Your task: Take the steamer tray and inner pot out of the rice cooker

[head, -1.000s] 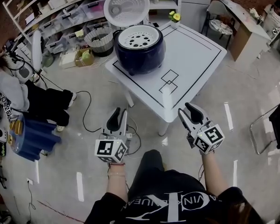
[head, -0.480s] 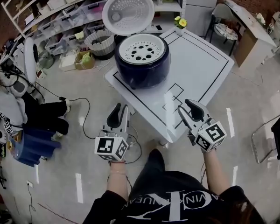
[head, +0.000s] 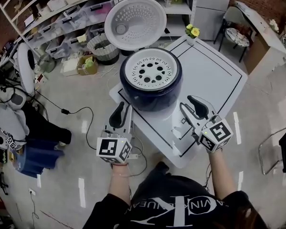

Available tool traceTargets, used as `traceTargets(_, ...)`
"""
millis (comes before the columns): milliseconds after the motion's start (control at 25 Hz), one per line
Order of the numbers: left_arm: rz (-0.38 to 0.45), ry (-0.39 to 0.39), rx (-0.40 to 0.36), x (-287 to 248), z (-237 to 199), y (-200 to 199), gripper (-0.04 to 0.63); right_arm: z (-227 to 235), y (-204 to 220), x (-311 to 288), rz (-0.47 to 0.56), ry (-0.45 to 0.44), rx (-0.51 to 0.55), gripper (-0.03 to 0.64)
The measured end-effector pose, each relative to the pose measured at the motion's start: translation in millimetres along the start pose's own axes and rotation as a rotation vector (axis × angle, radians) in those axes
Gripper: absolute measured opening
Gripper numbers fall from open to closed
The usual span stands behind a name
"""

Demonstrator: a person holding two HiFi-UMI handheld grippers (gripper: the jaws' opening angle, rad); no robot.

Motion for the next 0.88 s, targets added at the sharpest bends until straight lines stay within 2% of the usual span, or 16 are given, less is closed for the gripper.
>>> traceTargets(280,-0.008,-0.012,-0.005,-61,-18,1,0.080,57,-14,-44,-0.048,0.014,0.029,0.138)
traceTargets(480,-0.002,-0.012,-0.022,-96,-29,-3,0.080,96,-25,-80,-0.148,0.014,0.083,0.138)
traceTargets(640,0.009,0.000,-0.045,-120,-34,-7,0.080,128,-25,-117,-0.289,0.022,0.146,0.138)
traceTargets(880,0.007,0.018,-0.081,-143,-39,3,0.080,167,1,-161,-0.606,0.037,0.260,0.176)
Point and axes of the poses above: the fingertips, and each gripper's own axes: x backward along the fingers, z to its right, y out of its underside, the point moved 3 cm from there along x, backward along the fingers, and after that the axes turned 15 degrees about -y, right-handed, at the moved point
